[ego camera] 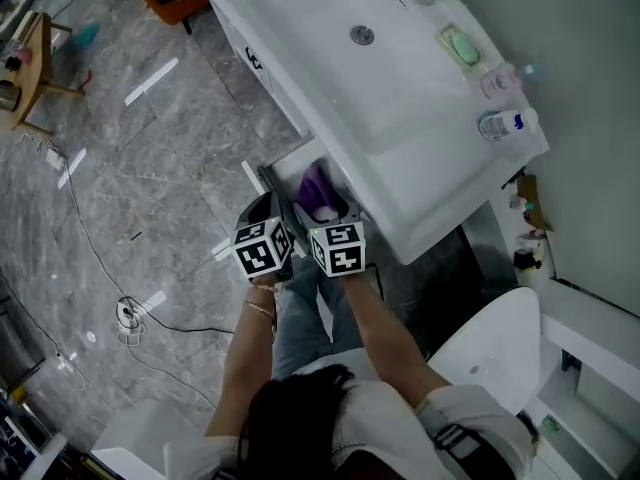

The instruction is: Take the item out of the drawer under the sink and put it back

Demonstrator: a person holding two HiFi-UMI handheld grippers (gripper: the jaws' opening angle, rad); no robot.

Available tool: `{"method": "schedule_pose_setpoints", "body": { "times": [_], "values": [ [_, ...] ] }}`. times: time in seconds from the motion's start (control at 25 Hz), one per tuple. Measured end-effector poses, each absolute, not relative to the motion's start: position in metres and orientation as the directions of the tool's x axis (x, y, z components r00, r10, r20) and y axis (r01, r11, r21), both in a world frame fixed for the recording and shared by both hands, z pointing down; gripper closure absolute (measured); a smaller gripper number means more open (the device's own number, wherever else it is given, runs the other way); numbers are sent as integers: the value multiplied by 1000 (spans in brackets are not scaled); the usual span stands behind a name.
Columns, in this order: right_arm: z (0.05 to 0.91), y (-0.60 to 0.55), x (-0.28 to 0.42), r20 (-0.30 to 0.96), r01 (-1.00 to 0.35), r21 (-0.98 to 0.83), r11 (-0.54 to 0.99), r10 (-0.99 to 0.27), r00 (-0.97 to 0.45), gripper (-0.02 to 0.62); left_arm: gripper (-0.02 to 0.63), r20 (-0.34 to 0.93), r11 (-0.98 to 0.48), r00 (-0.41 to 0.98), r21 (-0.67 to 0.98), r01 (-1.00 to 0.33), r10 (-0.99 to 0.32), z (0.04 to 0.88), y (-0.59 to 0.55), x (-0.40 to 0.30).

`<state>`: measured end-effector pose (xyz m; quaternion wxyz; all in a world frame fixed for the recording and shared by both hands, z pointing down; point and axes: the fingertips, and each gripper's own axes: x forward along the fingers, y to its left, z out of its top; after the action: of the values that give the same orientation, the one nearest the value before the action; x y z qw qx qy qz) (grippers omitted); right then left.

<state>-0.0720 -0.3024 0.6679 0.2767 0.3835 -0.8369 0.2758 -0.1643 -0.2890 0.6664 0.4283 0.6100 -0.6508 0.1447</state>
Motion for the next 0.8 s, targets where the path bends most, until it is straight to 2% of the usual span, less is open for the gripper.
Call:
{"method": "schedule_pose_setpoints", "body": {
  "times": [0.36,0.48,0.76,0.8],
  "values": [
    [603,-295,-65,619,-766,-186,616,-531,-578,264,595,661,174,110,349,-921,-742,611,-279,-155],
    [581,-294,-62,588,-763,-170,624,-557,-587,356,595,630,139,123,350,-926,-767,590,-279,-147],
    [539,-287,-55,523,-746,-150,649,-588,-617,489,595,562,79,143,352,-933,-815,548,-275,-125],
    [537,-287,-53,525,-754,-153,639,-593,-610,530,595,554,70,146,349,-934,-820,543,-274,-123]
  ]
}}
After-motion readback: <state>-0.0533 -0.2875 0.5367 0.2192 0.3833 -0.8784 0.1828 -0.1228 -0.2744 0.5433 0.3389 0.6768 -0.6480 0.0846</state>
